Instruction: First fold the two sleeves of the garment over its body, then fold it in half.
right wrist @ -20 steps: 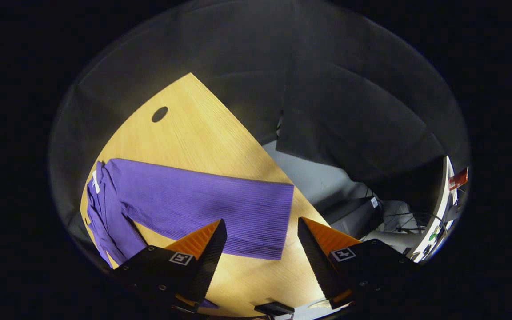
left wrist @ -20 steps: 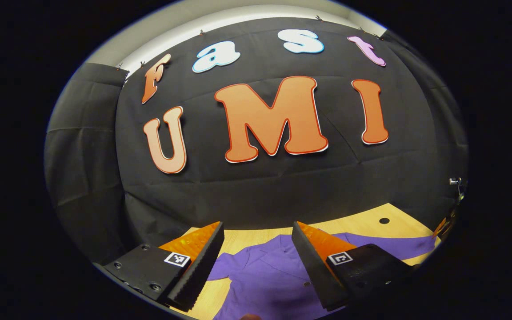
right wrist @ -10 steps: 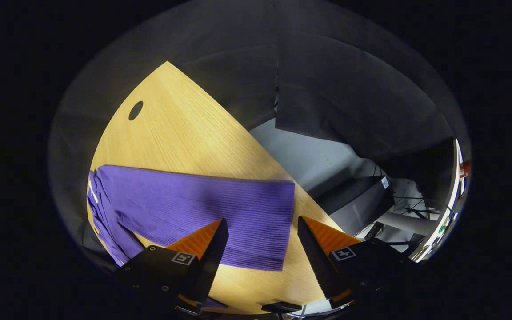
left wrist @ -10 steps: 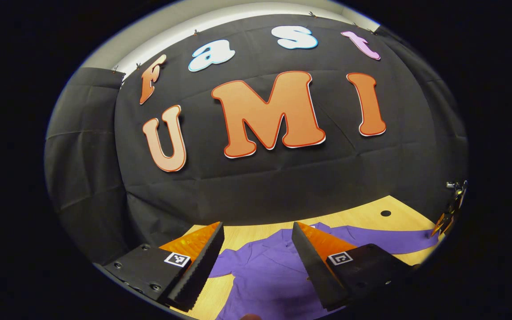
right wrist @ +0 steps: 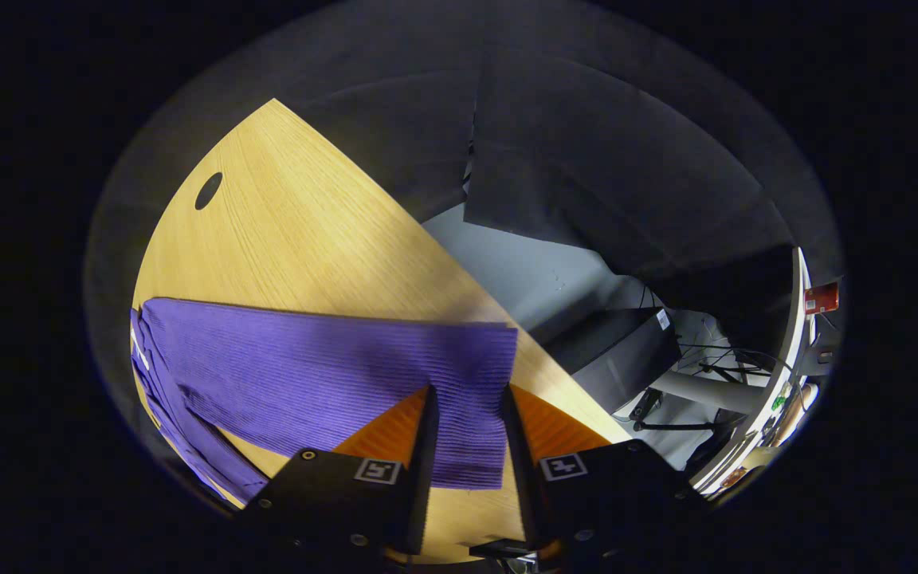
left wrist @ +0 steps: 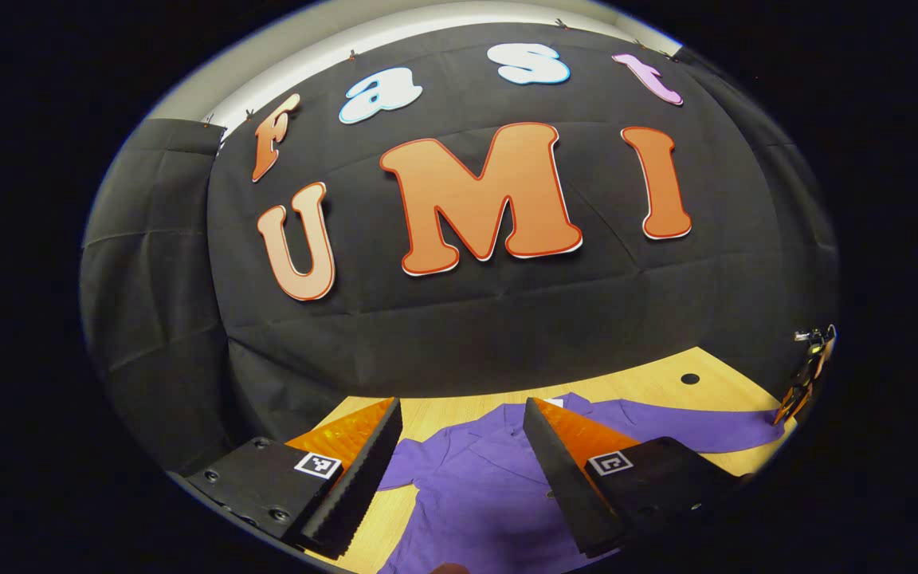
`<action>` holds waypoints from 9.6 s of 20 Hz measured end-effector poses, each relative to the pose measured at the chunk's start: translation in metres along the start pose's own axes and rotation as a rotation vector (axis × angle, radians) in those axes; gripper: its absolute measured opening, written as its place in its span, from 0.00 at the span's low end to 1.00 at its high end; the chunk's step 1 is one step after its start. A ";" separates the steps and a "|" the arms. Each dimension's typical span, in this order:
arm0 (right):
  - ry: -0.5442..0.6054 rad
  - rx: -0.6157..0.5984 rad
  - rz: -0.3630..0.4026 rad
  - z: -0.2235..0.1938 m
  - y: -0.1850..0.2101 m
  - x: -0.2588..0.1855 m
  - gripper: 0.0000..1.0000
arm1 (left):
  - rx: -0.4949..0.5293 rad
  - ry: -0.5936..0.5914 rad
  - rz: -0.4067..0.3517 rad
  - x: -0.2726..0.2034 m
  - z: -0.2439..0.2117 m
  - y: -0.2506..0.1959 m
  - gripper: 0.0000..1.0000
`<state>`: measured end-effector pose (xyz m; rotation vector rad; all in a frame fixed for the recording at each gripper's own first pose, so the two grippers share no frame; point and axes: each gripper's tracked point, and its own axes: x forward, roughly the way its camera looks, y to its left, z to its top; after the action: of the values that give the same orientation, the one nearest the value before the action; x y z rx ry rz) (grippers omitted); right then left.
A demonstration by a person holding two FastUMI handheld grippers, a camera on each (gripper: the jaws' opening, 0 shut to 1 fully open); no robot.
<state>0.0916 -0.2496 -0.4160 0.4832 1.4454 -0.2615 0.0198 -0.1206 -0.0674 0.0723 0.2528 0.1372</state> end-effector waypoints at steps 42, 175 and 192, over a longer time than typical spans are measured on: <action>-0.245 -0.506 0.524 -0.189 0.447 -0.287 0.03 | -0.110 0.037 0.126 -0.004 -0.076 0.288 0.96; -0.679 -0.724 0.388 -0.167 0.174 -0.180 0.97 | 0.010 0.886 -0.256 0.036 -0.220 0.093 0.98; -0.132 -0.797 0.212 -0.302 0.101 -0.039 0.97 | -0.040 1.256 -0.198 -0.090 -0.402 0.124 0.96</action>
<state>-0.1337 -0.0244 -0.3772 -0.0385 1.2347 0.4389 -0.1843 0.0110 -0.4224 -0.0909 1.5059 -0.0288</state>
